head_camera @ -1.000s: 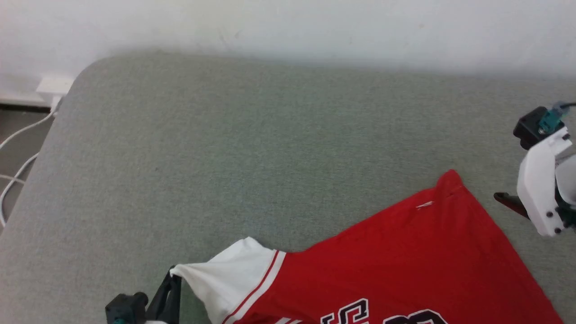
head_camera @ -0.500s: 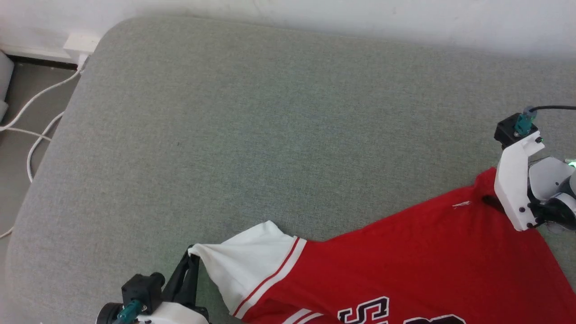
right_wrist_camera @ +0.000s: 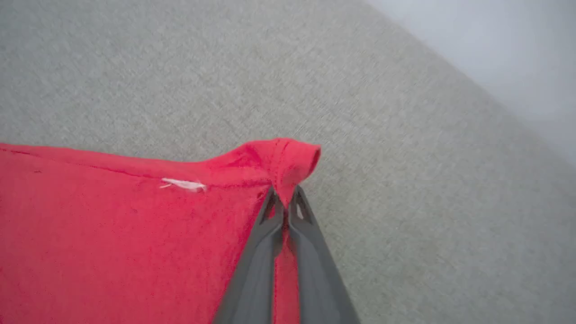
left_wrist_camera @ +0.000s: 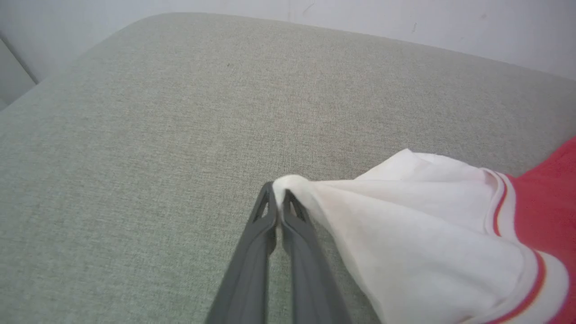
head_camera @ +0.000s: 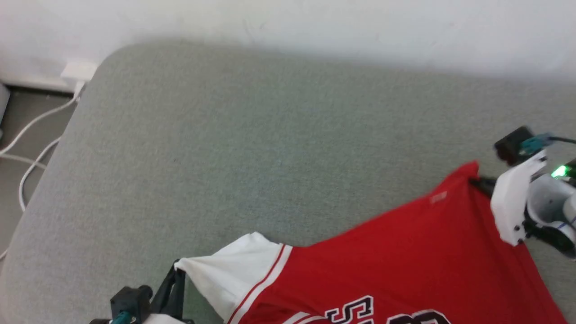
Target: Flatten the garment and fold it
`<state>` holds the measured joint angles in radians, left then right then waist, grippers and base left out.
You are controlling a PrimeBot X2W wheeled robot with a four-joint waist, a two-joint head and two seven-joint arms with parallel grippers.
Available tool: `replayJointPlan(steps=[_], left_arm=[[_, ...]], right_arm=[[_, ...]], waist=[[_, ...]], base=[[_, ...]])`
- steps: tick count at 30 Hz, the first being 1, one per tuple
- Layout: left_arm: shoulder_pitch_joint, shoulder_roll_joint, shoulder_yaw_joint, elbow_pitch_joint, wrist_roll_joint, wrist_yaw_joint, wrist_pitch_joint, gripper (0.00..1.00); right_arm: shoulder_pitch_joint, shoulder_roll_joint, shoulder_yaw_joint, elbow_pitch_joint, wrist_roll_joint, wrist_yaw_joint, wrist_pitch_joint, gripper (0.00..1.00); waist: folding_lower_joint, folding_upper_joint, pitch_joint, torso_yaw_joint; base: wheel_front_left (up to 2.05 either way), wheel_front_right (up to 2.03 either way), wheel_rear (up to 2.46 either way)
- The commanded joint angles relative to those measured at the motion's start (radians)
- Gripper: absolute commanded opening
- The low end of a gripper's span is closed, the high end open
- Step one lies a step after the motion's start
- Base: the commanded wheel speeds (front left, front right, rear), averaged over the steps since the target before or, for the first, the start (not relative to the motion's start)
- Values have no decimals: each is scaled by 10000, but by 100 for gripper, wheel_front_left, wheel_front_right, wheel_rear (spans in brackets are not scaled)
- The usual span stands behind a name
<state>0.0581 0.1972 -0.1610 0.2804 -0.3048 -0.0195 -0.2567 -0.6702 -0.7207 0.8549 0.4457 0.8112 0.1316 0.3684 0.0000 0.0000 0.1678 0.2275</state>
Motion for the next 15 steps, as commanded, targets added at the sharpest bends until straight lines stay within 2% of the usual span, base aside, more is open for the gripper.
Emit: replayJointPlan(steps=[1, 6, 10, 15], left_arm=[[151, 131, 137, -63, 81, 141, -46, 0], [7, 236, 529, -708, 281, 400, -49, 0], [-519, 383, 796, -1302, 516, 425, -49, 0], [-1925, 736, 945, -1943, 766, 349, -38, 0]], right_arm=[[101, -125, -174, -86, -71, -9, -734, 0], [397, -23, -929, -392, -282, -9, -2514, 0], [496, 246, -1898, -484, -759, -9, -3665, 0], [441, 703, -3020, -706, -1529, -9, -4223, 0]], waist=[[0, 0, -702, -562], [0, 0, -1112, -1013], [0, 0, -1294, -1260], [0, 0, -1447, -1399]], base=[[0, 0, 0], [0, 0, 0], [0, 0, 0], [0, 0, 0]])
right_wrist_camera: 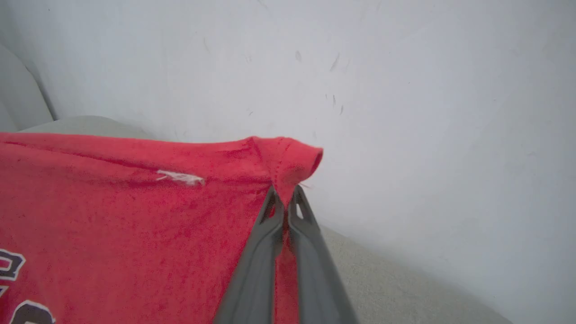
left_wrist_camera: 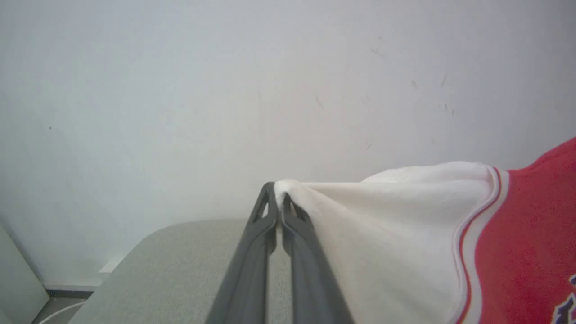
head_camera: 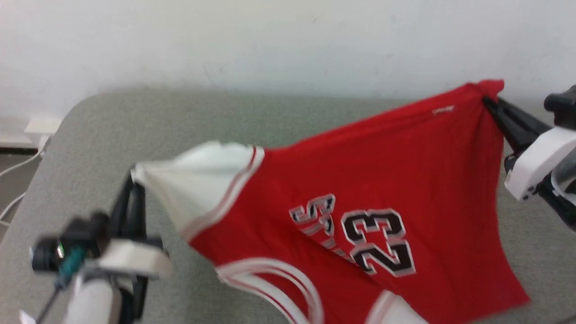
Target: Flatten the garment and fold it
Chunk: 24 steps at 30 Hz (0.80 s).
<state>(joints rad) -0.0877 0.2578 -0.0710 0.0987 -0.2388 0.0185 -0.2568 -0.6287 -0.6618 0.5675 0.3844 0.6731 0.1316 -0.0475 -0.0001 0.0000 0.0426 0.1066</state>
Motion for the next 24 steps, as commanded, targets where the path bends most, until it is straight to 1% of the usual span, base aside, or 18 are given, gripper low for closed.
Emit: replayJointPlan(steps=[1, 6, 12, 18, 24], left_arm=[[-466, 130, 46, -125, 106, -30, -36, 0], [-2714, 410, -168, -296, 384, -236, 205, 0], [-5754, 491, -591, 300, 714, -555, 503, 0], [-8852, 450, -811, 1278, 900, -774, 583, 0], [-11976, 528, -821, 2548, 1030, -906, 489, 0]], right_arm=[[26, 115, -146, -92, -148, -9, -64, 0], [-412, 564, -1096, -560, -915, -9, -52, 0], [-1314, 956, -1901, -1057, -1631, -9, 367, 0], [-2821, 1289, -2559, -1139, -2062, -9, 809, 0], [-5064, 1494, -3025, -859, -2569, -9, 1153, 0]], waist=[[1, 0, -196, -189], [1, 0, -46, -323], [1, 0, 602, -446], [1, 0, 1689, -589], [1, 0, 3127, -767]], base=[[0, 0, 0], [0, 0, 0], [0, 0, 0], [0, 0, 0], [0, 0, 0]])
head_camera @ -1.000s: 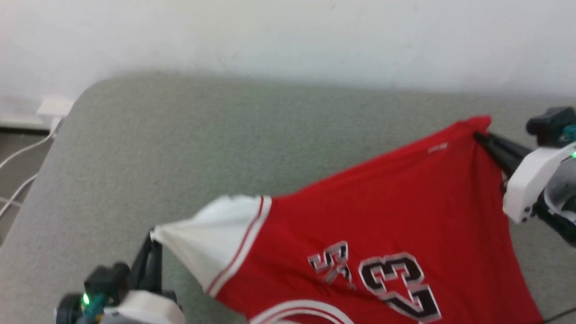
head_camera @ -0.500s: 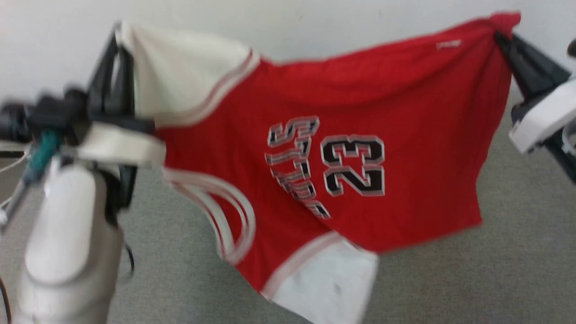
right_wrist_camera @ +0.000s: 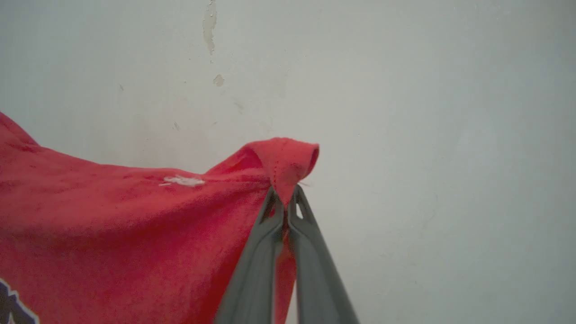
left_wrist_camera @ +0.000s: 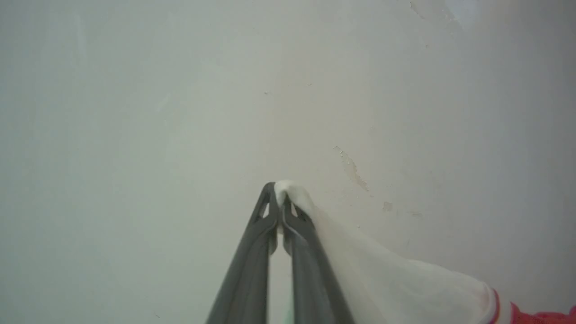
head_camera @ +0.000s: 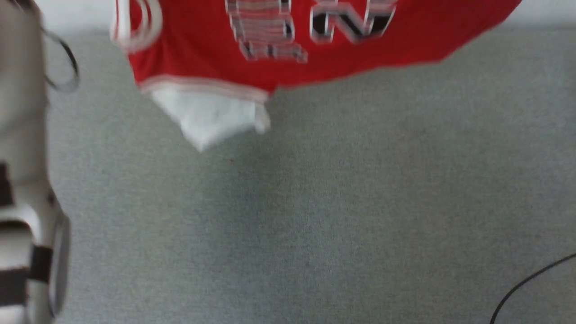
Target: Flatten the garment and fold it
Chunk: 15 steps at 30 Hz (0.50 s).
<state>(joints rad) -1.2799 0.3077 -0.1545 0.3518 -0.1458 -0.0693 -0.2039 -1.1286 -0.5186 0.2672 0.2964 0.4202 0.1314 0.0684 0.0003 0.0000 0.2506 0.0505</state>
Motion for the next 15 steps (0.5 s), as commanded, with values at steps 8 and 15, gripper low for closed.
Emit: replayJointPlan(steps=[8, 15], left_arm=[[-3325, 171, -9, 1378, 288, -103, -325, 0], [-4448, 181, 148, 2220, 155, -63, -516, 0]], right_arm=[[-2918, 56, -332, 964, -768, -7, 44, 0], [-4266, 76, -145, 1985, -1096, -7, -285, 0]], waist=[[-3, 0, 2552, -231], [-3, 0, 3119, -92]], base=[[0, 0, 0], [0, 0, 0]])
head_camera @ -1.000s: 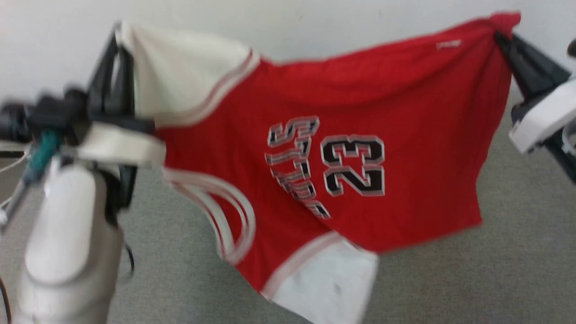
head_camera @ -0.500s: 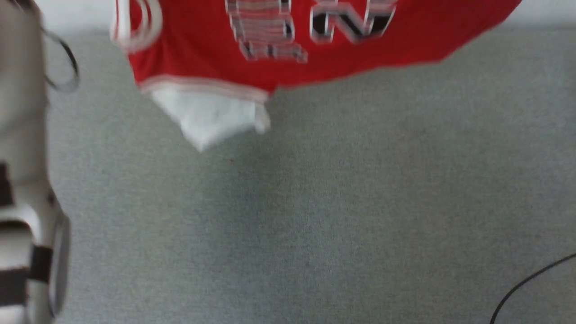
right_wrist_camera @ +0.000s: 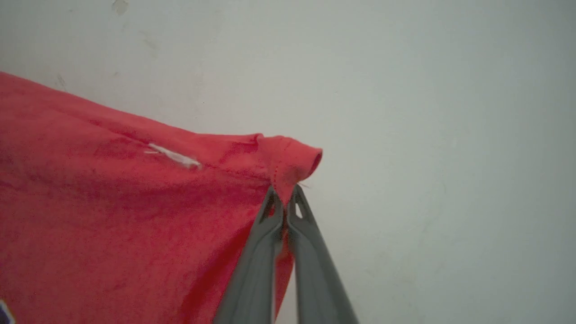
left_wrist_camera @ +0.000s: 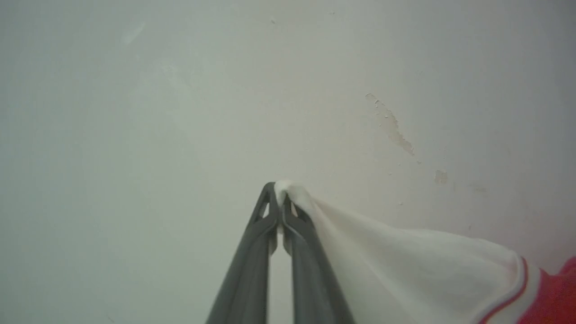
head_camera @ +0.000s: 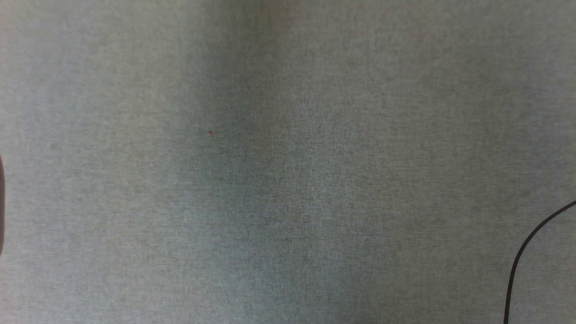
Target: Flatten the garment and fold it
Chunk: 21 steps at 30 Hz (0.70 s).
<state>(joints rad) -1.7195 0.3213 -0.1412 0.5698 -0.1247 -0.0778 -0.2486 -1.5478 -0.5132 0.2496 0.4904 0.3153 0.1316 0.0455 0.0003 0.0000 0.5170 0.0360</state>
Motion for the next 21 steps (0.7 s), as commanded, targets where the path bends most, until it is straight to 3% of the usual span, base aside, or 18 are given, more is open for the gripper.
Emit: replayJointPlan(steps=[1, 9, 21], left_arm=[[-10, 60, -6, 104, -47, 11, -83, 0], [1822, 39, 33, -196, -218, -2, -127, 0], [7907, -349, 299, -2148, -740, -136, -130, 0]], right_arm=[[-130, 23, 127, 190, -55, -9, -106, 0], [648, -99, 1201, 1236, 188, -9, -784, 0], [4492, -301, 3174, 1619, 1185, -9, -2100, 0]], waist=[[-3, 0, 484, 68], [-3, 0, 233, 183], [-3, 0, -1685, 337]], base=[[0, 0, 0], [0, 0, 0], [0, 0, 0]])
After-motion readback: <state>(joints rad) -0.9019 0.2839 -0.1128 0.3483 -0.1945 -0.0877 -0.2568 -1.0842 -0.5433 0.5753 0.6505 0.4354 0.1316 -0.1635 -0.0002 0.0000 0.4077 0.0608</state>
